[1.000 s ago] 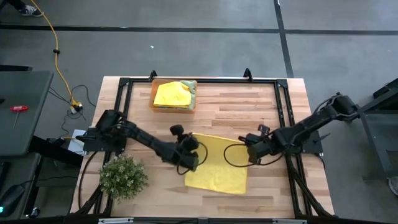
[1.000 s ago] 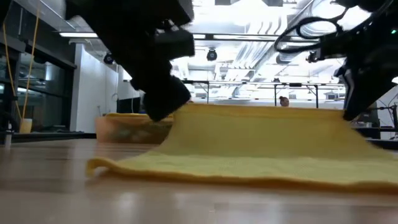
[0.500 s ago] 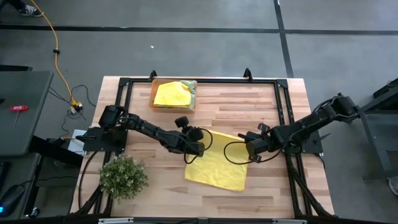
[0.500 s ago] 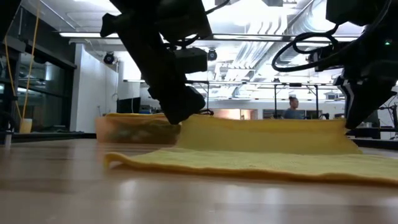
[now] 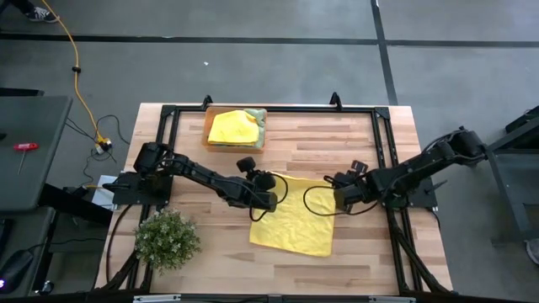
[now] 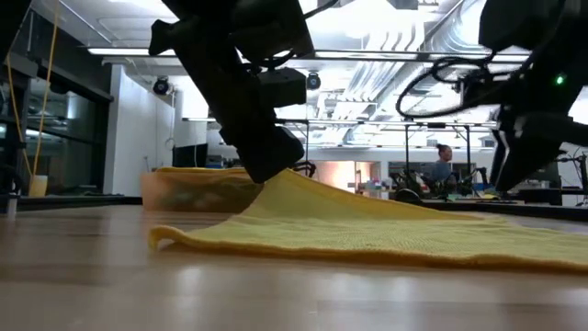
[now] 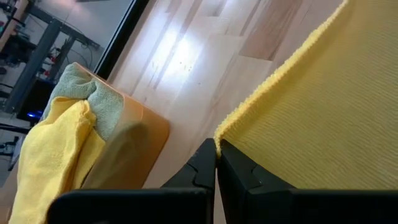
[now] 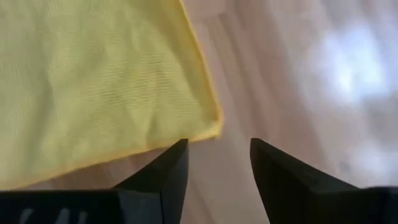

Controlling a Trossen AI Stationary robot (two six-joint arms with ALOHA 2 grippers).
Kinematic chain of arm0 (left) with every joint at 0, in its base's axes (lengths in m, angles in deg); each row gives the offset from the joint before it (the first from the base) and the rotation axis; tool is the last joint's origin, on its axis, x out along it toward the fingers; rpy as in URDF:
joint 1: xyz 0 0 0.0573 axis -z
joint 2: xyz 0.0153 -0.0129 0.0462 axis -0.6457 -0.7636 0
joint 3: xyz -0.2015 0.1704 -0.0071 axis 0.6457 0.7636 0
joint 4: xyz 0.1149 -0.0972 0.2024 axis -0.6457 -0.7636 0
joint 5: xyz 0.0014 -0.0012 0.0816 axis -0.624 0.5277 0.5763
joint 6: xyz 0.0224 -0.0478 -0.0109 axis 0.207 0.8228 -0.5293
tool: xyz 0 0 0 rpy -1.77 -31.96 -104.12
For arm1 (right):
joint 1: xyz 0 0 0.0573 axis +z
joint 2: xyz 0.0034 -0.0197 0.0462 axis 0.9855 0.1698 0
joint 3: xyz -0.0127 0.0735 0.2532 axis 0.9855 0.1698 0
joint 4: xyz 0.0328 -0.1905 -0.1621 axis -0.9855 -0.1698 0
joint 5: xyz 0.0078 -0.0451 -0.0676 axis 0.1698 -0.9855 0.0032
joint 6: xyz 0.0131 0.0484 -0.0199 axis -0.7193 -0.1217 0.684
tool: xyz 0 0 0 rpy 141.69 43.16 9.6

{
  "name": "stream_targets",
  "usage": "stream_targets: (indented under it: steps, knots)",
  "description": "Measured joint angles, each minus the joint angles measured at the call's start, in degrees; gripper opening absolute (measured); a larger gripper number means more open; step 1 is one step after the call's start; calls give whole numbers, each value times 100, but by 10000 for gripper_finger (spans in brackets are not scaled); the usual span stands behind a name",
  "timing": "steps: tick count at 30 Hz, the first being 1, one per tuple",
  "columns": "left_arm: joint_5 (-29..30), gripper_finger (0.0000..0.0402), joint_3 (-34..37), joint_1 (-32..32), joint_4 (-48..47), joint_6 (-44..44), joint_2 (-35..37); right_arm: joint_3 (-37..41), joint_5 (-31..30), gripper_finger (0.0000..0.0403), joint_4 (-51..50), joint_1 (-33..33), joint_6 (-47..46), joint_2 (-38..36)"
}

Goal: Fold microfiber towels
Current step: Fold the yellow microfiber cloth

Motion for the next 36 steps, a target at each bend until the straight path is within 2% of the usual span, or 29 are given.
stream_targets:
  steps: [3,6,12,20,30,36]
  knots:
    - [-94,0,0,0,2,71,0,429,262,165,727,-236,-10,-172]
    - [-196,0,0,2,2,78,0,851,274,165,1387,-452,-143,-461]
    - [-207,0,0,-2,10,91,0,1492,232,165,1951,-829,-1178,-1050]
    - [-209,0,0,-2,50,150,0,2437,307,165,3848,-879,-1674,-1113]
    - [-233,0,-2,-2,61,128,0,2728,105,158,4123,-651,-2501,-1125]
    - [-226,0,-2,-2,57,86,0,2740,-92,92,4010,-519,-2525,-1113]
